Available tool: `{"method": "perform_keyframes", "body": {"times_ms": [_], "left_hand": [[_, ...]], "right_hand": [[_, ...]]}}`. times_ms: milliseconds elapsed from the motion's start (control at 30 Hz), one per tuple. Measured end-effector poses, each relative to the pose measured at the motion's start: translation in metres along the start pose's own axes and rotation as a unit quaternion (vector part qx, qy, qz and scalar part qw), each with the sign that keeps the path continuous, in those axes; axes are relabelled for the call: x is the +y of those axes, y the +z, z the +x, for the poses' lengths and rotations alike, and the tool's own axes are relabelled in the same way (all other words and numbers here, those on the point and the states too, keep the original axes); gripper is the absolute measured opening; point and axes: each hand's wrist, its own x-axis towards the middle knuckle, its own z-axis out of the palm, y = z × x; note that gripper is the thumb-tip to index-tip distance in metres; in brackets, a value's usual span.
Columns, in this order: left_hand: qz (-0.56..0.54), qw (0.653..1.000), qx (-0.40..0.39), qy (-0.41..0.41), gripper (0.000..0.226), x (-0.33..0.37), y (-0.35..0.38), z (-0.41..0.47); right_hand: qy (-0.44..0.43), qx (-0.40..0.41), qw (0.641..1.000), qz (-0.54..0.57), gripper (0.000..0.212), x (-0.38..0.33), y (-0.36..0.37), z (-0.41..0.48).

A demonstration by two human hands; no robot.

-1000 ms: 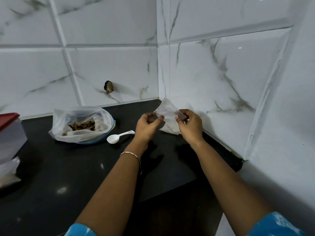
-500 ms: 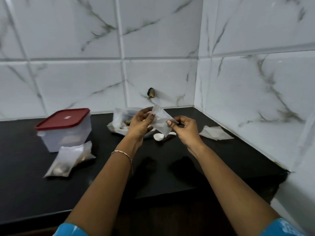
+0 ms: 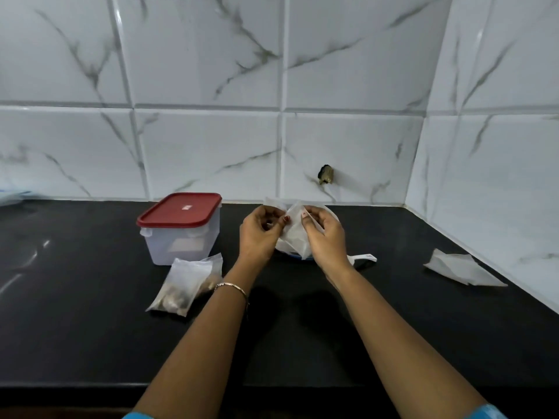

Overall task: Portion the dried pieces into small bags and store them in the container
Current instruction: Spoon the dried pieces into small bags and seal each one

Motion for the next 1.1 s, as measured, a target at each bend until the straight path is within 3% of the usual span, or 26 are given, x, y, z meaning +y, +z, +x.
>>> {"method": "perform_keyframes", "body": {"times_ms": [233, 400, 533, 633, 733, 833, 967, 1100], "left_hand": [[-0.063, 0.997, 0.021, -0.041, 0.007, -0.004, -0.001, 0.009], [-0.095, 0.984, -0.077, -0.129, 0.012, 0.008, -0.003, 0.002], [-0.172, 0.947, -0.154, -0.225, 0.008, 0.015, -0.006, 0.000], [-0.181, 0.947, -0.138, -0.228, 0.005, 0.015, -0.007, -0.001], [-0.188, 0.953, -0.099, -0.217, 0.006, 0.015, -0.008, 0.000], [-0.197, 0.957, -0.077, -0.201, 0.005, 0.015, -0.007, -0.001], [-0.211, 0.958, -0.075, -0.180, 0.009, 0.016, -0.008, -0.002], [-0.209, 0.961, -0.067, -0.169, 0.013, 0.016, -0.007, -0.003]], "right_hand": [[-0.075, 0.025, 0.995, -0.064, 0.019, 0.022, 0.000, 0.010], [-0.087, 0.016, 0.995, -0.055, 0.021, 0.019, 0.000, 0.011], [-0.065, 0.037, 0.993, -0.090, 0.017, 0.020, -0.003, 0.013], [-0.082, 0.057, 0.977, -0.190, 0.022, 0.017, -0.006, 0.012], [-0.160, 0.107, 0.946, -0.259, 0.033, 0.008, -0.007, 0.006], [-0.146, 0.082, 0.963, -0.212, 0.012, 0.001, -0.005, 0.001], [-0.072, 0.018, 0.990, -0.119, 0.025, -0.003, 0.002, -0.001], [-0.056, 0.016, 0.994, -0.096, 0.020, -0.001, 0.004, -0.001]]}}
